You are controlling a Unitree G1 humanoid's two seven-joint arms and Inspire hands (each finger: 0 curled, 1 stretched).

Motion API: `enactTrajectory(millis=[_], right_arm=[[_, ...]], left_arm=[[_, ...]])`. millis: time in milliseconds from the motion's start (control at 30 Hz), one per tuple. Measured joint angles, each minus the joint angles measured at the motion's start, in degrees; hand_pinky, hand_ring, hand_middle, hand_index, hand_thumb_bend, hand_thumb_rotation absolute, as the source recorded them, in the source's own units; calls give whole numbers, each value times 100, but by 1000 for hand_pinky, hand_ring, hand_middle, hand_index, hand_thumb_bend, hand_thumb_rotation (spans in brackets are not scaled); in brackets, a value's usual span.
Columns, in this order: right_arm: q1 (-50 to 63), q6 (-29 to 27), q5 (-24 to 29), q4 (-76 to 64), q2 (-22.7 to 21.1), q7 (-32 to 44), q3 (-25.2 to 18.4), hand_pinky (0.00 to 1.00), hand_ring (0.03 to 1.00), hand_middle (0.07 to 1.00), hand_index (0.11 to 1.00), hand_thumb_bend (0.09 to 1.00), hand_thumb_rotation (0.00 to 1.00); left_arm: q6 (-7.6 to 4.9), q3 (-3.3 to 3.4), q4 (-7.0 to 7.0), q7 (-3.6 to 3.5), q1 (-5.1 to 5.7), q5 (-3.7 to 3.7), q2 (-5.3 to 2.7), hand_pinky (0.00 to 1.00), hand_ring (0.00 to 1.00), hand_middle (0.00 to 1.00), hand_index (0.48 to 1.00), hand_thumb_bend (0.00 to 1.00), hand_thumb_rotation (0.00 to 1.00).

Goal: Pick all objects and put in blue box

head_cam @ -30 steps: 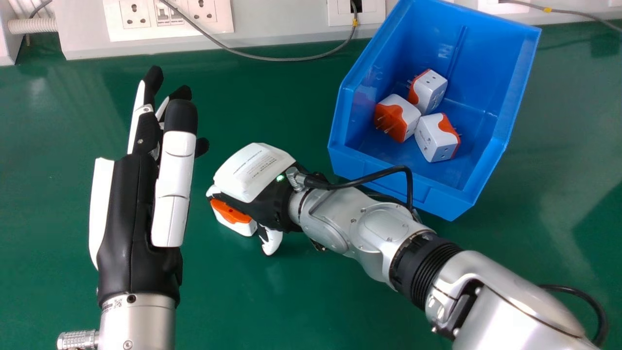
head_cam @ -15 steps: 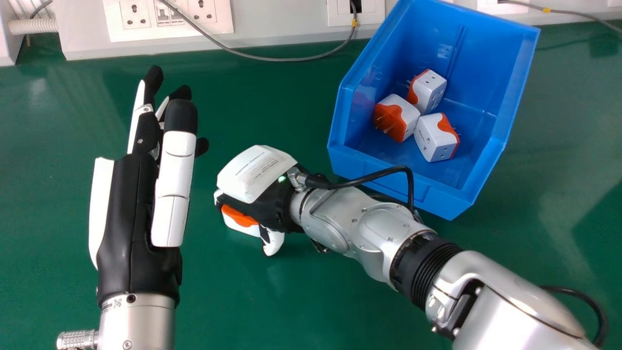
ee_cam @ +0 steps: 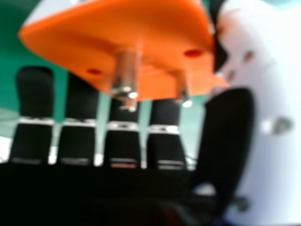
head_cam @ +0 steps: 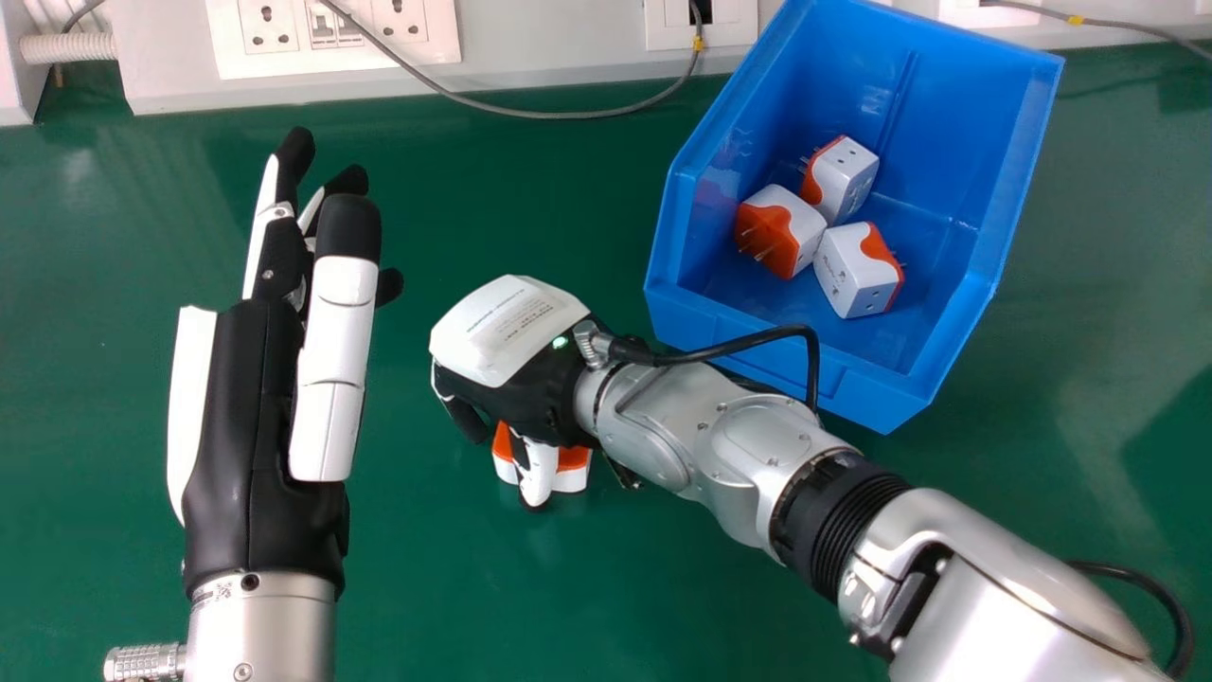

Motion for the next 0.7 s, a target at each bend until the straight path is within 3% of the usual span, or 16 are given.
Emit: enactTrajectory(millis=[700], right_arm=[[43, -83, 10, 8, -96, -132, 0, 378, 445, 479, 477, 520, 0]], left_arm=[[50, 5, -9, 1, -7, -2, -3, 812, 915, 920, 968, 802, 1000]])
